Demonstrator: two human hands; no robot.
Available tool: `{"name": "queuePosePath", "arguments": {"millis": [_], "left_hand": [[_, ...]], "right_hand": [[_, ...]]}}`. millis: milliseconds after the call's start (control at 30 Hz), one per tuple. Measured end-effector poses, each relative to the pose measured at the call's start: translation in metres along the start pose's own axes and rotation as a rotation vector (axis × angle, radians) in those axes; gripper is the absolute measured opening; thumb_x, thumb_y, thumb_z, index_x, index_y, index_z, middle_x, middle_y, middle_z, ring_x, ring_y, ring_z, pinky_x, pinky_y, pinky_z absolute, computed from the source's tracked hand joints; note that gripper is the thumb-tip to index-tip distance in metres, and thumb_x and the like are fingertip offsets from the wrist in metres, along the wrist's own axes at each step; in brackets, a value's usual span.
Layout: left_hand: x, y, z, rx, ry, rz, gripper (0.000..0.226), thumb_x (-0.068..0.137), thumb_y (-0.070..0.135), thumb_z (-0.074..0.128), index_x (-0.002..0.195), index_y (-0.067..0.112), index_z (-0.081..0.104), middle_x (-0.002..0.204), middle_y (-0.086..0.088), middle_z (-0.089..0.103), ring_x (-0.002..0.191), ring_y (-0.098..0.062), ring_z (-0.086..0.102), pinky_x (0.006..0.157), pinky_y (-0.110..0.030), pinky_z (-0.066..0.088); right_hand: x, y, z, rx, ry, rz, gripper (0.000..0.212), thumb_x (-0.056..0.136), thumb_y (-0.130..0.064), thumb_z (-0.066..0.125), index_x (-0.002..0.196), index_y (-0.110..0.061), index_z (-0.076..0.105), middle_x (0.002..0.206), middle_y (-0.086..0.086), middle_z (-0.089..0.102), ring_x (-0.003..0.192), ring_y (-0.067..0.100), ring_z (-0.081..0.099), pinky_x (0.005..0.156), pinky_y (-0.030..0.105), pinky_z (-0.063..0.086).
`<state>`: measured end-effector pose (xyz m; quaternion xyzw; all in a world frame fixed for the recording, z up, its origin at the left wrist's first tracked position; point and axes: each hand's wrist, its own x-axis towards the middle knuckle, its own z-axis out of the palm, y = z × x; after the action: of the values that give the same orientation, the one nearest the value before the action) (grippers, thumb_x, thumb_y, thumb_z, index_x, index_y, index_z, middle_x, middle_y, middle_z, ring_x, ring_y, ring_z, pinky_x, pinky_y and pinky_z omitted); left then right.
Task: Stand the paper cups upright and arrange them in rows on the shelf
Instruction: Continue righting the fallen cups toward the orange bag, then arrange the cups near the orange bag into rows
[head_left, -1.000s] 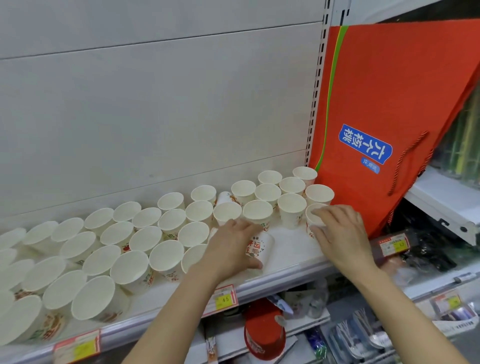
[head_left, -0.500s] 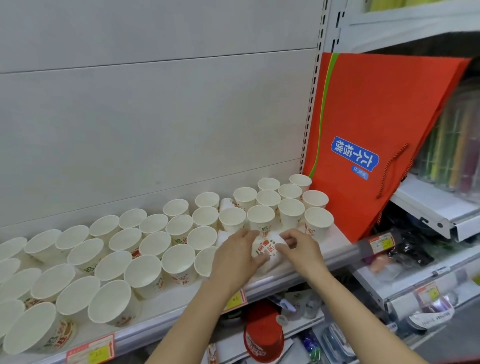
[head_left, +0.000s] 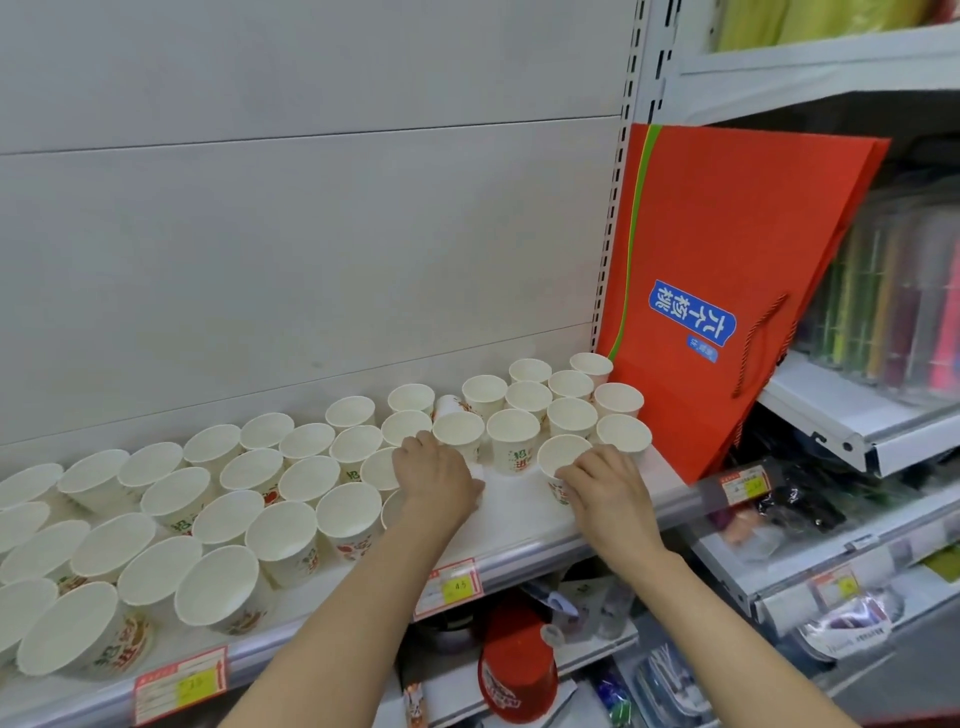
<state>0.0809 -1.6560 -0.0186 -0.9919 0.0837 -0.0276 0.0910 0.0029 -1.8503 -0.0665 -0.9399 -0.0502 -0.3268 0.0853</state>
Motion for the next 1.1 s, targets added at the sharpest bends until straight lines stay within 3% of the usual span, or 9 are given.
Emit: {"name": "queuePosePath", "arguments": {"millis": [267, 367, 533, 633, 733, 833, 900, 1000, 1100], "left_hand": [[-0.007, 0.027, 0.006, -0.181, 0.014, -0.015, 0.054, 0.082, 0.062, 0.059, 0.121, 0.025, 0.059, 0.138, -0.007, 0.042, 0.128, -0.03, 0.038, 0.099, -0.038, 0.038], [-0.012, 0.033, 0.008, -0.458, -0.015, -0.05, 0.045, 0.084, 0.043, 0.065, 0.125, 0.024, 0.058, 0.135, -0.003, 0.048, 0.12, -0.025, 0.052, 0.088, -0.034, 0.044], [-0.025, 0.039, 0.006, -0.878, 0.224, -0.056, 0.053, 0.075, 0.007, 0.071, 0.123, 0.024, 0.06, 0.132, 0.002, 0.051, 0.102, -0.024, 0.061, 0.086, -0.037, 0.051], [-0.033, 0.042, 0.007, -0.646, 0.323, 0.134, 0.06, 0.075, 0.0, 0.066, 0.128, 0.024, 0.052, 0.134, 0.004, 0.047, 0.088, -0.026, 0.064, 0.071, -0.041, 0.054], [-0.042, 0.037, 0.005, -0.265, 0.479, 0.387, 0.076, 0.048, -0.007, 0.074, 0.118, 0.02, 0.059, 0.12, 0.001, 0.058, 0.055, -0.026, 0.059, 0.046, -0.031, 0.046], [-0.045, 0.024, 0.005, -0.009, 0.55, 0.51, 0.083, 0.034, -0.006, 0.078, 0.112, 0.018, 0.066, 0.109, -0.001, 0.066, 0.041, -0.021, 0.05, 0.041, -0.026, 0.037], [-0.045, 0.014, 0.008, 0.046, 0.55, 0.522, 0.08, 0.04, 0.002, 0.083, 0.115, 0.02, 0.065, 0.108, 0.0, 0.067, 0.042, -0.02, 0.052, 0.041, -0.026, 0.037], [-0.04, 0.0, 0.012, -0.089, 0.535, 0.495, 0.062, 0.066, 0.036, 0.083, 0.122, 0.024, 0.059, 0.115, 0.005, 0.065, 0.063, -0.021, 0.065, 0.052, -0.031, 0.048], [-0.003, -0.02, -0.005, -0.277, 0.588, 0.352, 0.041, 0.079, 0.036, 0.076, 0.117, 0.024, 0.065, 0.113, 0.005, 0.067, 0.081, -0.024, 0.065, 0.061, -0.035, 0.052]], "right_hand": [[0.004, 0.017, 0.0, 0.089, -0.006, 0.059, 0.017, 0.072, -0.003, 0.073, 0.081, -0.016, 0.067, 0.077, -0.004, 0.059, 0.082, 0.023, 0.049, 0.068, 0.033, 0.039], [0.005, 0.018, 0.0, 0.178, -0.005, 0.051, 0.014, 0.078, -0.01, 0.068, 0.09, -0.016, 0.069, 0.082, -0.004, 0.061, 0.082, 0.023, 0.051, 0.069, 0.033, 0.043], [0.002, 0.023, 0.003, 0.249, -0.003, 0.044, 0.018, 0.077, -0.007, 0.072, 0.093, -0.015, 0.07, 0.085, -0.004, 0.063, 0.082, 0.022, 0.053, 0.07, 0.031, 0.043], [0.003, 0.024, 0.005, 0.271, 0.013, -0.005, 0.015, 0.081, -0.013, 0.064, 0.094, -0.015, 0.069, 0.086, -0.004, 0.063, 0.083, 0.021, 0.053, 0.071, 0.032, 0.043], [0.004, 0.023, 0.007, 0.306, 0.024, -0.024, 0.016, 0.082, -0.015, 0.061, 0.096, -0.016, 0.069, 0.086, -0.004, 0.063, 0.085, 0.02, 0.053, 0.073, 0.032, 0.044], [0.0, 0.016, 0.012, 0.349, 0.005, -0.069, 0.015, 0.082, -0.014, 0.062, 0.096, -0.018, 0.067, 0.086, -0.005, 0.061, 0.086, 0.02, 0.054, 0.079, 0.033, 0.043], [-0.002, 0.011, 0.015, 0.361, -0.017, -0.087, 0.016, 0.081, -0.014, 0.062, 0.097, -0.018, 0.067, 0.086, -0.005, 0.061, 0.086, 0.019, 0.053, 0.077, 0.031, 0.041], [0.0, 0.006, 0.019, 0.373, -0.027, -0.108, 0.017, 0.081, -0.013, 0.062, 0.097, -0.018, 0.068, 0.086, -0.005, 0.061, 0.085, 0.02, 0.053, 0.075, 0.029, 0.04], [0.002, 0.003, 0.021, 0.385, -0.017, -0.157, 0.017, 0.08, -0.01, 0.065, 0.096, -0.015, 0.068, 0.085, -0.004, 0.061, 0.085, 0.018, 0.052, 0.074, 0.026, 0.037]]}}
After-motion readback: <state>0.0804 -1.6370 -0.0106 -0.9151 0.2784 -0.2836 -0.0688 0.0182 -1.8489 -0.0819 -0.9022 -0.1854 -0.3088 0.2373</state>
